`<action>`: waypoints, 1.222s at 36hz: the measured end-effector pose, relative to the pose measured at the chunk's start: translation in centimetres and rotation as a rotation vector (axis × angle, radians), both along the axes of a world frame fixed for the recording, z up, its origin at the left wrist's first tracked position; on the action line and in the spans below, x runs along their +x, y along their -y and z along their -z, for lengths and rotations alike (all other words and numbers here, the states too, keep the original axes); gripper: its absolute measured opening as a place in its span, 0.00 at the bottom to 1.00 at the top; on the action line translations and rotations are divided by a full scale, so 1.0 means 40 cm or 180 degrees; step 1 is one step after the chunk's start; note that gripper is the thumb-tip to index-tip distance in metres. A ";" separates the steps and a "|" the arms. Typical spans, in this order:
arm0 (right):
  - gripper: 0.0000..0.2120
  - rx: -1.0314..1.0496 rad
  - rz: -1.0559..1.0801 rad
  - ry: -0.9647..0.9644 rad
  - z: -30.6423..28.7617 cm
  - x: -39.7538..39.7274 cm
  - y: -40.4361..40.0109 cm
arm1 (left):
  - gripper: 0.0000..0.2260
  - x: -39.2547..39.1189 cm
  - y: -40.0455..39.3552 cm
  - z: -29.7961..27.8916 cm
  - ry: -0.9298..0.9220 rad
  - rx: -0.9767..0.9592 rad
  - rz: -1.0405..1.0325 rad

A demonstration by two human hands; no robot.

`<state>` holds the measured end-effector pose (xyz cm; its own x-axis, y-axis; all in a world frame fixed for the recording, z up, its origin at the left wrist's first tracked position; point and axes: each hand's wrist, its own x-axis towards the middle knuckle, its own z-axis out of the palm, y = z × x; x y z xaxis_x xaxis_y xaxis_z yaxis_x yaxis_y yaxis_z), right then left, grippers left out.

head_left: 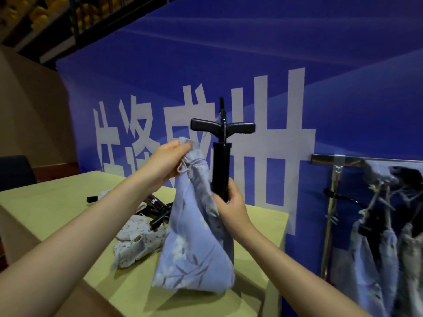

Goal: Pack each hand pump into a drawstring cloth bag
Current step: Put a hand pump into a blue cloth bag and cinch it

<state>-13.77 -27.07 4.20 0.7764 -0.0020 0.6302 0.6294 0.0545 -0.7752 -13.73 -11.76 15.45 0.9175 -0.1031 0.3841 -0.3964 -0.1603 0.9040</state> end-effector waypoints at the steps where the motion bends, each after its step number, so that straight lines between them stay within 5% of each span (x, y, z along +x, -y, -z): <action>1: 0.11 0.0094 0.0051 0.0045 0.002 -0.003 -0.001 | 0.06 -0.007 -0.010 0.003 -0.0070 0.0076 0.0116; 5: 0.08 0.0087 0.0170 0.0126 0.021 -0.005 -0.007 | 0.12 -0.026 -0.048 0.024 -0.0362 0.0391 0.0473; 9: 0.05 0.0052 0.0251 0.0141 0.041 -0.002 -0.022 | 0.04 -0.042 -0.065 0.042 -0.0218 0.1076 -0.0180; 15: 0.05 -0.0175 0.0266 0.0143 0.042 -0.002 -0.037 | 0.15 -0.056 -0.116 0.036 0.0398 0.2396 -0.1307; 17: 0.04 -0.0192 0.0254 0.0120 0.039 -0.002 -0.039 | 0.13 -0.066 -0.126 0.025 0.0269 0.1791 -0.1110; 22: 0.06 -0.0264 0.0107 0.0073 0.030 -0.009 -0.043 | 0.06 -0.069 -0.110 0.019 -0.0720 -0.0808 0.0181; 25: 0.06 -0.0395 0.0062 0.0187 0.026 -0.014 -0.041 | 0.07 -0.068 -0.082 0.023 -0.1074 -0.1736 0.0620; 30: 0.03 -0.0440 -0.0012 0.0151 0.003 -0.018 -0.036 | 0.08 -0.060 -0.056 0.017 -0.0814 -0.1969 0.0882; 36: 0.22 -0.0583 -0.0205 0.0143 -0.035 -0.029 -0.023 | 0.09 -0.059 -0.024 0.009 -0.0490 -0.2313 0.0978; 44: 0.15 -0.0657 -0.0032 0.0403 -0.042 -0.051 -0.029 | 0.08 -0.072 -0.005 0.029 -0.0345 -0.2663 0.0684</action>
